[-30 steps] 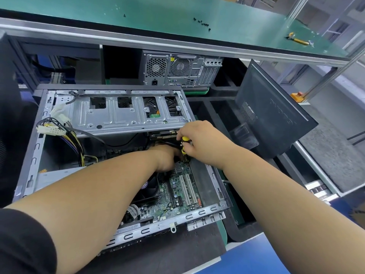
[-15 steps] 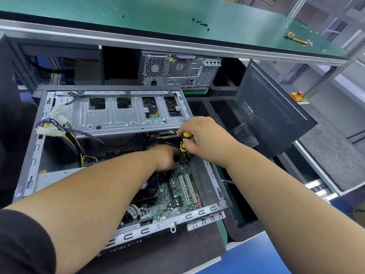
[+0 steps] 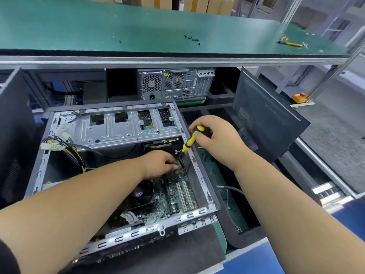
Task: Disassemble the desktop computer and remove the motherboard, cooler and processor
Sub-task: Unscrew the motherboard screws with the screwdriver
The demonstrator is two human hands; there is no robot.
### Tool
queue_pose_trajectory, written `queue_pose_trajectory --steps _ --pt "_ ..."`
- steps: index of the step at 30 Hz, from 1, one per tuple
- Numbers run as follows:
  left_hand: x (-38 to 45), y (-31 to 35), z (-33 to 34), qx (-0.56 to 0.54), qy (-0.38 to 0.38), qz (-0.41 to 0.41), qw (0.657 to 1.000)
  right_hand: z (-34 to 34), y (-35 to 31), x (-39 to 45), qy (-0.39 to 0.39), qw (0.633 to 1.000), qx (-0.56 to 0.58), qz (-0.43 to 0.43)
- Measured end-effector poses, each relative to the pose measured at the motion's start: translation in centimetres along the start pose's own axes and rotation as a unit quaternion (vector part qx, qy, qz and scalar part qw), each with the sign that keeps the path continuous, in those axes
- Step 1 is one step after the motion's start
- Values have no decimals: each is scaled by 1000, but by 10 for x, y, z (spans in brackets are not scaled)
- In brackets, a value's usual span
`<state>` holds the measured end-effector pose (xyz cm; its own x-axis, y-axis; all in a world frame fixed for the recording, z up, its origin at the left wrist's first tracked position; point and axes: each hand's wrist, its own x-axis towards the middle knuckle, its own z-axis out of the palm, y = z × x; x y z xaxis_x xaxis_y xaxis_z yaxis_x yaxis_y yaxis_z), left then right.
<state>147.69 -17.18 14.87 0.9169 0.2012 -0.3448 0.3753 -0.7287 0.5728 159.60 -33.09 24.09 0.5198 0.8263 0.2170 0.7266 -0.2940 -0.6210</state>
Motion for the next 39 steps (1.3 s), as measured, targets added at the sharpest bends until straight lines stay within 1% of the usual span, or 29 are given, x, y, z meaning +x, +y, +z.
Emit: queue_pose_trajectory --steps 4,8,10,13,15,17,19,21,23,24,27,31,33,36,39 --pt "-16 9 -12 -101 18 -19 995 -6 11 -3 53 994 95 29" --pt "-39 13 -23 -223 37 -11 974 -15 19 -5 85 979 181 48" --pt "-45 18 -30 -227 59 -11 972 -20 25 -7 116 961 238 76" --pt "-45 31 -40 -218 118 -11 969 -24 37 -7 182 928 296 135" --pt "-40 50 -41 -195 153 4 969 -29 48 -11 222 898 339 173" --pt "-32 73 -38 -173 160 33 971 -35 59 -15 254 880 350 195" --pt "-23 96 -29 -125 135 63 981 -42 68 -20 268 877 345 200" --pt "-11 117 -16 -25 91 94 991 -48 76 -26 268 881 337 197" --pt "4 138 1 78 43 120 989 -55 85 -32 262 887 322 201" --pt "12 148 9 105 23 126 986 -58 88 -35 259 889 317 204" --pt "31 170 32 126 -26 123 984 -64 96 -44 256 892 308 210" --pt "51 186 52 187 -53 118 974 -68 108 -51 233 898 302 220" --pt "57 190 57 193 -56 105 974 -69 113 -52 226 899 306 215" --pt "61 191 60 165 -56 88 981 -70 117 -50 213 904 310 204" --pt "58 186 54 136 -24 82 987 -70 121 -47 198 910 311 190"
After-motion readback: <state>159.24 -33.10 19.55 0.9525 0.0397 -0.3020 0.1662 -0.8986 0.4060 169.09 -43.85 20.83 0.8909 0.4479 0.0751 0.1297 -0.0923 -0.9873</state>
